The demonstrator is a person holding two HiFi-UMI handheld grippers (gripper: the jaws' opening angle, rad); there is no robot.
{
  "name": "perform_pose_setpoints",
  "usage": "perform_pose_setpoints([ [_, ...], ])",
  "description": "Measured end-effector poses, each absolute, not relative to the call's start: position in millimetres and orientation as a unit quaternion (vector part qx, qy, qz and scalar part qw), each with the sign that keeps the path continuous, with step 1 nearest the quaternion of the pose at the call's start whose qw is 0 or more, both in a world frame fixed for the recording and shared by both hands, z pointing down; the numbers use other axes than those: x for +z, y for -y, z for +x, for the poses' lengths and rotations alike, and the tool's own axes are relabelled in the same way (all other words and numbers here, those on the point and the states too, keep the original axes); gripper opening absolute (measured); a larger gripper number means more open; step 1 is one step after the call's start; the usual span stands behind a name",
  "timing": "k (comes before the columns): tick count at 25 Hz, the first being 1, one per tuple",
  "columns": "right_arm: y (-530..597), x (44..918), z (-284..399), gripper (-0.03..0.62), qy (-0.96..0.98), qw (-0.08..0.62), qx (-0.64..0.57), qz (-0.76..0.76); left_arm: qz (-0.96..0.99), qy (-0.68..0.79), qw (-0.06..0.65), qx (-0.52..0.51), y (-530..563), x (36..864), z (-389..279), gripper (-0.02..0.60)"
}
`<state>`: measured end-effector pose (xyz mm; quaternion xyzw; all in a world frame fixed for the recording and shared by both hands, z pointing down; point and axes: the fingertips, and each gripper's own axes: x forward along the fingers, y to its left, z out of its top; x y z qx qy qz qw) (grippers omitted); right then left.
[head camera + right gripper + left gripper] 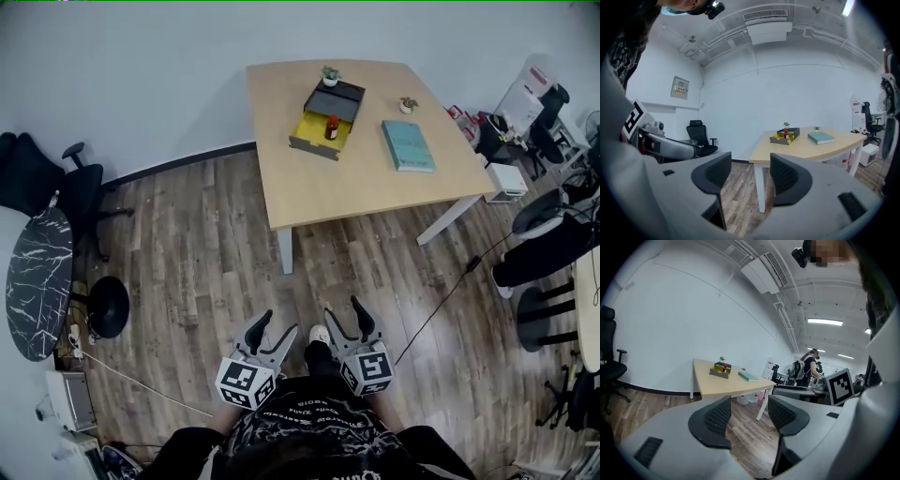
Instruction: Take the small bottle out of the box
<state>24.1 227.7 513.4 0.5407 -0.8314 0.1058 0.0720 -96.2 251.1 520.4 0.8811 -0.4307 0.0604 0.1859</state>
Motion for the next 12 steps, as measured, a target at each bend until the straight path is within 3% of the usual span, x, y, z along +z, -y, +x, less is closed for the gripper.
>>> perform_pose_setpoints([
  [12,-109.9,505.6,87.7,0.253,0.849,0.082,0.073,0.517,0.852,0.491,0.179,0.041,-142.5,516.2,-40.2,0.252],
])
